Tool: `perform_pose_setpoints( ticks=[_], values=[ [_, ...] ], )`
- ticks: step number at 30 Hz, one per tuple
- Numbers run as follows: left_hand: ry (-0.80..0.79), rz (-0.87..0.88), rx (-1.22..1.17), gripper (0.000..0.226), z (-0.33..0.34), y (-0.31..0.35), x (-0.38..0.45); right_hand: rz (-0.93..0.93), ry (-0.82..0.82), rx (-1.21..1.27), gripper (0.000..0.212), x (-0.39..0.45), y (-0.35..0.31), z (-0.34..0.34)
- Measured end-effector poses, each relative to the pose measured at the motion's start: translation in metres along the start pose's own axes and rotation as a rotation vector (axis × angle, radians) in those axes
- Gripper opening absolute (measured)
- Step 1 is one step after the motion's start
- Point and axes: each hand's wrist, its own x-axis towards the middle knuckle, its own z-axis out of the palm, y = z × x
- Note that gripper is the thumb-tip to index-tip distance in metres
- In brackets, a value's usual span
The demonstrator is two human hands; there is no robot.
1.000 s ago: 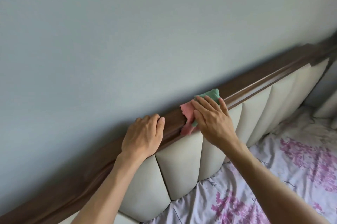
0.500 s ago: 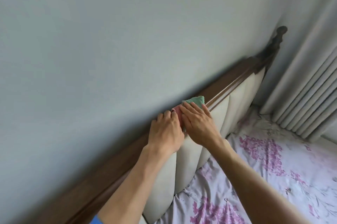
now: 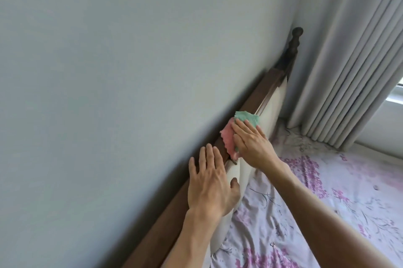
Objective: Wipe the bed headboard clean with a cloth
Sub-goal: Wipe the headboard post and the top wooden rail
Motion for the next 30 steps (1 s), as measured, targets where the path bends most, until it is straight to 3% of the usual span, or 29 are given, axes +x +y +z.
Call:
perform_pose_setpoints(
  ticks=[9,11,15,17,20,23,26,30],
  values=[
    [0.073,-0.156,-0.084,0.056,-0.018,0.027,0.026,-0.137,0.041,0.108,0.048,-0.004,0.014,0.005],
    [0.095,-0.129,-0.132,0.047,-0.013,0.036,0.047,-0.194,0.038,0.031,0.049,0.014,0.034,0.006],
    [0.057,-0.03,-0.203,0.054,-0.001,0.057,0.096,-0.29,0.071,-0.099,0.048,0.057,0.076,-0.009],
    [0.151,-0.147,-0.341,0.045,0.0,0.071,0.116,-0.363,0.2,0.024,0.042,0.058,0.08,-0.004],
    [0.36,-0.359,-0.476,0.032,0.0,0.078,0.124,-0.49,0.199,0.256,0.041,0.046,0.07,0.011],
    [0.4,-0.382,-0.35,0.025,0.01,0.088,0.129,-0.521,0.176,0.265,0.045,0.077,0.109,0.009],
    [0.379,-0.356,-0.191,0.02,0.018,0.088,0.13,-0.373,0.136,0.174,0.045,0.112,0.148,0.005],
    [0.379,-0.384,-0.204,0.017,0.017,0.088,0.136,-0.421,0.117,0.25,0.047,0.1,0.128,0.01]
  ],
)
